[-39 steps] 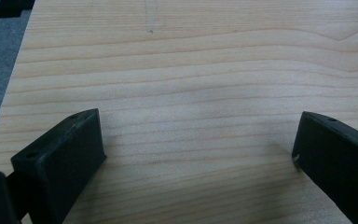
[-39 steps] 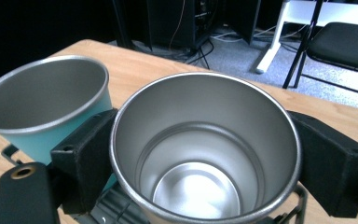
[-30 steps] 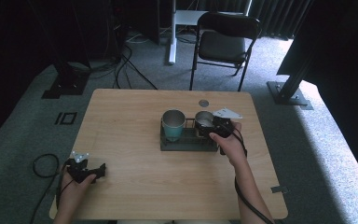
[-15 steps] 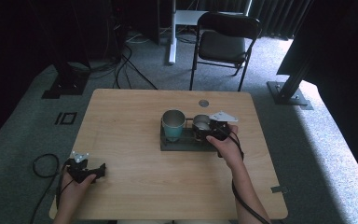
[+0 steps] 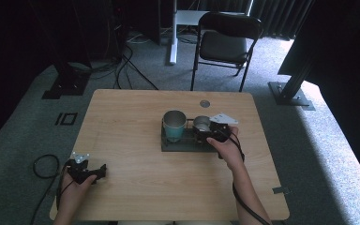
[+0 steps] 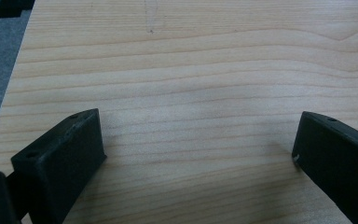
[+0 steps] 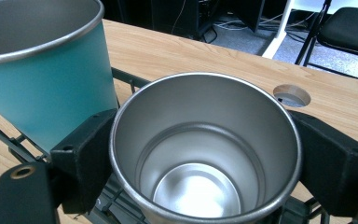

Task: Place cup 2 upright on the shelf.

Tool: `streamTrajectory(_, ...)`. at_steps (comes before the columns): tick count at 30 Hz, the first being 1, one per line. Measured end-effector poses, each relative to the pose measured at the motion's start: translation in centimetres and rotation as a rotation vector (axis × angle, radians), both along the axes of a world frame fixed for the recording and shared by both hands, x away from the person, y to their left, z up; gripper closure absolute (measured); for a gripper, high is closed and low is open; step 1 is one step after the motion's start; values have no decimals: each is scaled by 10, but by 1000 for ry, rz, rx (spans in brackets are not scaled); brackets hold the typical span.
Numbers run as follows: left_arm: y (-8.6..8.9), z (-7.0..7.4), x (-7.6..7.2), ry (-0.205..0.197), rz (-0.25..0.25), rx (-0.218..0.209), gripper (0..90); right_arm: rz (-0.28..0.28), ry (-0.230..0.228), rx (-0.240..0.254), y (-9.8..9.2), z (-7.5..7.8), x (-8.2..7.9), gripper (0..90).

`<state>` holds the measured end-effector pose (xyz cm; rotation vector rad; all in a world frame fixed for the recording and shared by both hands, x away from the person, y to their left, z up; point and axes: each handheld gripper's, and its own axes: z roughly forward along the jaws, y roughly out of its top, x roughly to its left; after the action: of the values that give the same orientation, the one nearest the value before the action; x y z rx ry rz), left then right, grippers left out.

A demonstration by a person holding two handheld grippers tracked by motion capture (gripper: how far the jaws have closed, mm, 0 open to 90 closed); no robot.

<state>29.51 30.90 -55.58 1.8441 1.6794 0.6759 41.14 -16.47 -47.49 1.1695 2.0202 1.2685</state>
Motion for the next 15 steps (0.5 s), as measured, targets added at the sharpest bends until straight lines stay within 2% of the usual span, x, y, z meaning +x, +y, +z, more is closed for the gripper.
streamTrajectory(6, 0, 0, 0, 1, -1, 1, 26, 38, -11, -23, -2, 0, 1, 126)
streamTrajectory(11, 0, 0, 0, 0, 0, 0, 26, 32, -4, -17, -3, 3, -3, 123)
streamTrajectory(15, 0, 0, 0, 1, -1, 1, 26, 49, -14, -26, -5, 5, -5, 123)
